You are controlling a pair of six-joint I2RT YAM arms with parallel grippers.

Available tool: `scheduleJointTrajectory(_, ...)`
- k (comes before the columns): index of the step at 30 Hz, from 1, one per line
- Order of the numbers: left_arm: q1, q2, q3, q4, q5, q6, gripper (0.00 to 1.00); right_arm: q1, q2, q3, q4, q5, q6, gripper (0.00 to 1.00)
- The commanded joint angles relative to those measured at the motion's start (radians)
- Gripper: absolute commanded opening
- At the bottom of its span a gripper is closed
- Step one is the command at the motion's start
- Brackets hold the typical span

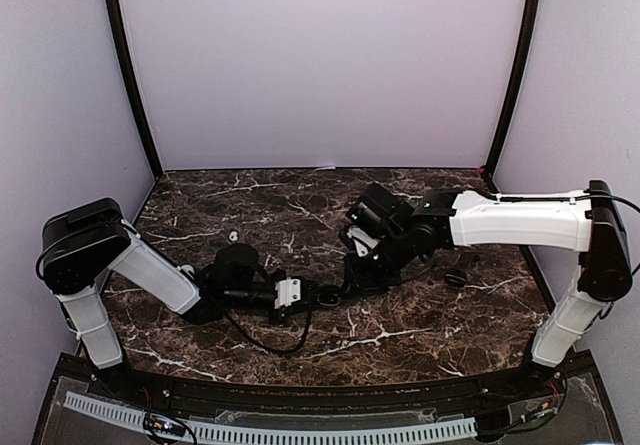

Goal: Insert the wireless bluetooth earbuds into the charging case
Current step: Insert the right earbud into the right side groove of the charging case.

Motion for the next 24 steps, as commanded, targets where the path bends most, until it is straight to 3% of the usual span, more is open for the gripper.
scheduleJointTrajectory(1, -0.005, -0.004, 0.019, 0.017, 0.019, -0.01, 0.0, 0.008, 0.021, 0.012, 0.023, -0.013, -0.015, 0.0)
scheduleJointTrajectory(24, -0.015, -0.015, 0.007, 0.032, 0.056, 0.004, 0.0, 0.007, 0.107, 0.054, -0.007, 0.045, -0.015, 0.0)
